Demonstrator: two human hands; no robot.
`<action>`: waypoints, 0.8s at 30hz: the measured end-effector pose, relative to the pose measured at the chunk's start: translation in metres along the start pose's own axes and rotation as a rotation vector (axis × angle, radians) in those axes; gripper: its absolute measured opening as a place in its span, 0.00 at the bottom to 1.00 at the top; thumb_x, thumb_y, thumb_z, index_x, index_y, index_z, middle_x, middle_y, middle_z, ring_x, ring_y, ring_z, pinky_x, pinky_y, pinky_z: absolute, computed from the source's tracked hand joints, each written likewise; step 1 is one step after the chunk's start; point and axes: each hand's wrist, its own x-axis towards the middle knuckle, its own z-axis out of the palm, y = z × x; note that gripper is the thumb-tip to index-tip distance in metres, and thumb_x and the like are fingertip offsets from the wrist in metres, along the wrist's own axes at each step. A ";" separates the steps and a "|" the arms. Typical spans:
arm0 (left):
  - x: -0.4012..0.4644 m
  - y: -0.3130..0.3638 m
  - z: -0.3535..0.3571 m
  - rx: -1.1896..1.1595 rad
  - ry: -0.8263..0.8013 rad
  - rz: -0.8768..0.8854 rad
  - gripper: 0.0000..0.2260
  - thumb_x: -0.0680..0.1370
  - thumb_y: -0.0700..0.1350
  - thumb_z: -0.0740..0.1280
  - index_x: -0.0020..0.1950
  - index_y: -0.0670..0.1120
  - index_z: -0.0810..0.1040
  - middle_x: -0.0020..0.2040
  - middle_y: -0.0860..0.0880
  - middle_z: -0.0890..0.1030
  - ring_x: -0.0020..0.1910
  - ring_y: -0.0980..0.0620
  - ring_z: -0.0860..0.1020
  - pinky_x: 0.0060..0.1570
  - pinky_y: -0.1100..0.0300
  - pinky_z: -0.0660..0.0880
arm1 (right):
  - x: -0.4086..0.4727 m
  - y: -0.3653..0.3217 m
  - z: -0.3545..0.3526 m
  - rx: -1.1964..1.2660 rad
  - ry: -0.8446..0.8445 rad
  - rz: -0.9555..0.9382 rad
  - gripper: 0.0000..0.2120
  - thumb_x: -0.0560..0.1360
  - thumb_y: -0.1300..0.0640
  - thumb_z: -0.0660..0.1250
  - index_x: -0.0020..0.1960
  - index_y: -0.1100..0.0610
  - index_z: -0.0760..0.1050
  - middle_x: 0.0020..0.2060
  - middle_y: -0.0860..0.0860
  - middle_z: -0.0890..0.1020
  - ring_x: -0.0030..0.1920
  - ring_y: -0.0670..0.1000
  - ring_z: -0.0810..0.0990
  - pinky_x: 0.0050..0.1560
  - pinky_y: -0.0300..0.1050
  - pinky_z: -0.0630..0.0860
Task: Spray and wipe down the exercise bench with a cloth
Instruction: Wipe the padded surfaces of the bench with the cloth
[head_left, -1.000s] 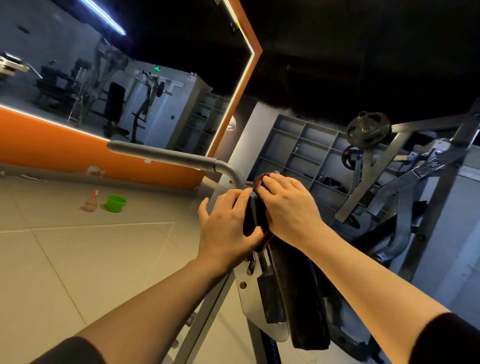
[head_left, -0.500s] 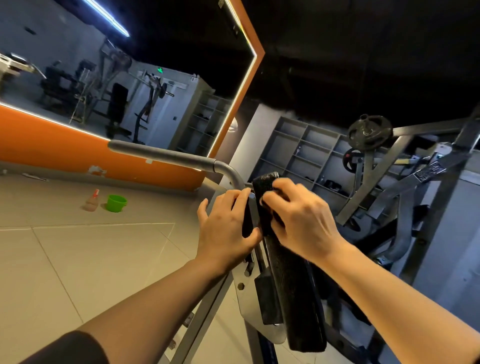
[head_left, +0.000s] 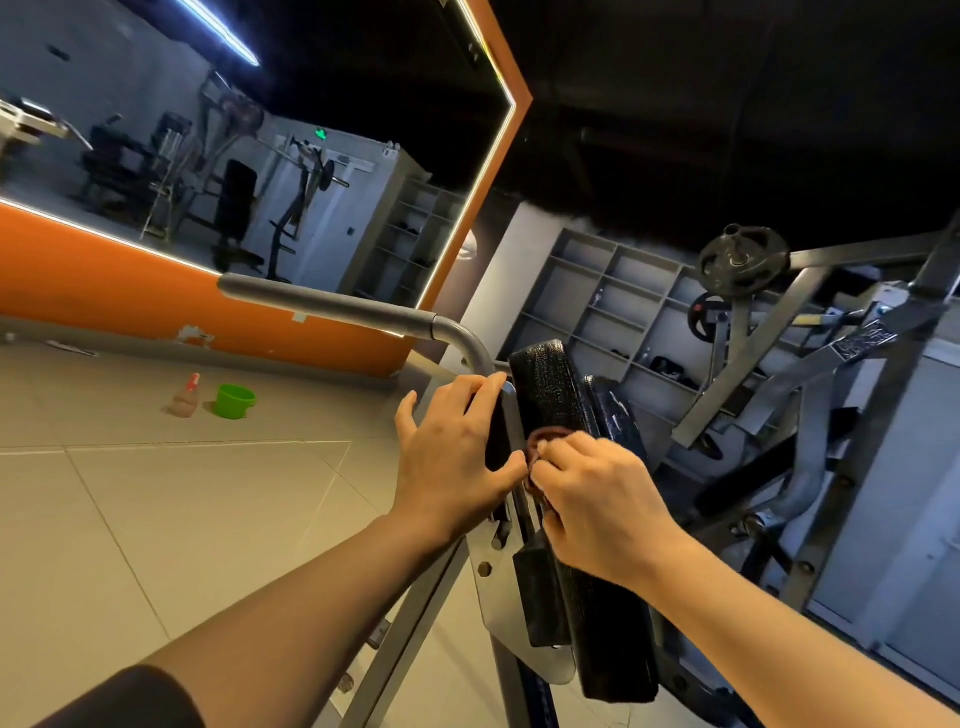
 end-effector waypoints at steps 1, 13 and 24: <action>0.000 0.000 0.000 -0.003 -0.001 0.002 0.33 0.71 0.61 0.60 0.74 0.51 0.65 0.66 0.50 0.72 0.67 0.50 0.69 0.72 0.39 0.54 | -0.003 -0.001 -0.001 0.037 -0.006 0.010 0.06 0.66 0.52 0.70 0.42 0.52 0.81 0.38 0.47 0.82 0.36 0.48 0.78 0.36 0.40 0.77; -0.001 0.000 0.000 -0.013 0.035 0.019 0.30 0.71 0.60 0.63 0.72 0.51 0.68 0.64 0.51 0.73 0.65 0.51 0.71 0.71 0.37 0.56 | 0.061 0.019 0.009 -0.094 0.039 0.163 0.22 0.75 0.51 0.67 0.68 0.56 0.73 0.72 0.57 0.70 0.74 0.60 0.63 0.73 0.58 0.61; -0.001 0.000 0.002 -0.020 0.018 -0.004 0.32 0.71 0.60 0.61 0.74 0.50 0.66 0.66 0.50 0.73 0.66 0.49 0.70 0.71 0.38 0.56 | -0.016 0.009 0.004 -0.013 0.085 -0.053 0.14 0.71 0.55 0.67 0.55 0.55 0.81 0.51 0.51 0.83 0.48 0.53 0.81 0.44 0.45 0.77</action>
